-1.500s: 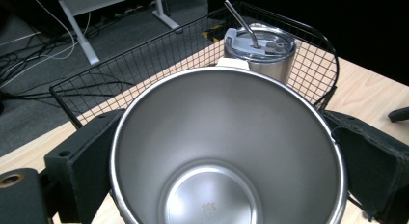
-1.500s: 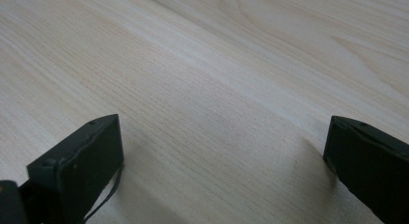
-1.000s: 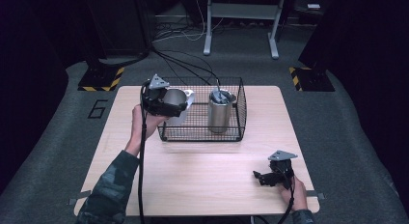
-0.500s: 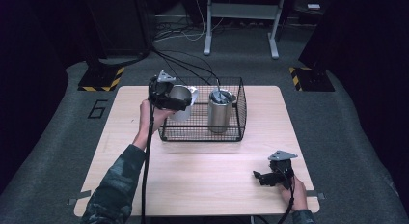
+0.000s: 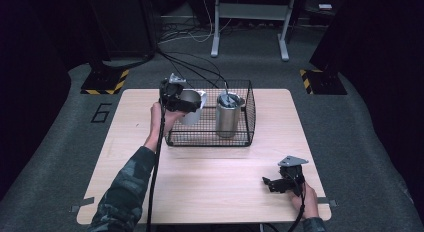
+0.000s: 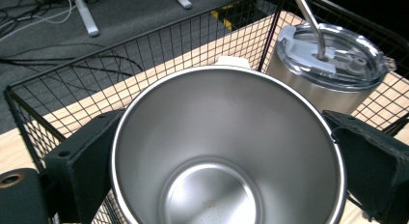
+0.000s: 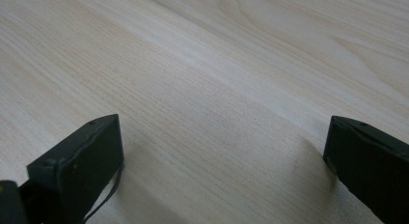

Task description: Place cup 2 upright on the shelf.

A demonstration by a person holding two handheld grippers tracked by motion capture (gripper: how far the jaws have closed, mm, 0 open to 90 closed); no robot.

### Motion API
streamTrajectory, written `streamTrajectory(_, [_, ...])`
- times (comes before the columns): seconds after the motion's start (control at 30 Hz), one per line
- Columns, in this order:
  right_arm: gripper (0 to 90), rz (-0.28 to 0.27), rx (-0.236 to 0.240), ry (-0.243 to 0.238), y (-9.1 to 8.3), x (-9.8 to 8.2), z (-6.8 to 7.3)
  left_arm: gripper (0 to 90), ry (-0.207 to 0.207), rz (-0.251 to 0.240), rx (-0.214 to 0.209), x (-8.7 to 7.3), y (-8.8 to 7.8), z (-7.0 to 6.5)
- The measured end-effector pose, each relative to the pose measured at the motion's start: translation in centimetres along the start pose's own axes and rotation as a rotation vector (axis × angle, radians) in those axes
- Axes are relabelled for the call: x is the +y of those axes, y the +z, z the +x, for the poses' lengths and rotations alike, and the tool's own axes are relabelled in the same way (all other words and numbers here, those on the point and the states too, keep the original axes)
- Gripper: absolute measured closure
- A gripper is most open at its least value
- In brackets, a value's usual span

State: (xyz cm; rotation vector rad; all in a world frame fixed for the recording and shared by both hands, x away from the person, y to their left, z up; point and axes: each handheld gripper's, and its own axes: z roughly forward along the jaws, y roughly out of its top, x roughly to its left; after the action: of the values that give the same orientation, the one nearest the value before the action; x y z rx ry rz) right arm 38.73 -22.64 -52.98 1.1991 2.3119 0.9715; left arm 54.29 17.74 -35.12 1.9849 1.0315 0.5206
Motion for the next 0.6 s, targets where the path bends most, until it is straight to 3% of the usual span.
streamTrajectory(0.13, [0.0,0.000,0.000,-0.001,0.0,0.0,0.0,5.7,0.008,0.016,0.000,0.1,0.8,0.0])
streamTrajectory(0.6, [0.0,0.000,0.000,0.000,0.0,0.0,0.0,5.6,-0.039,0.043,0.014,-0.2,3.0,0.4])
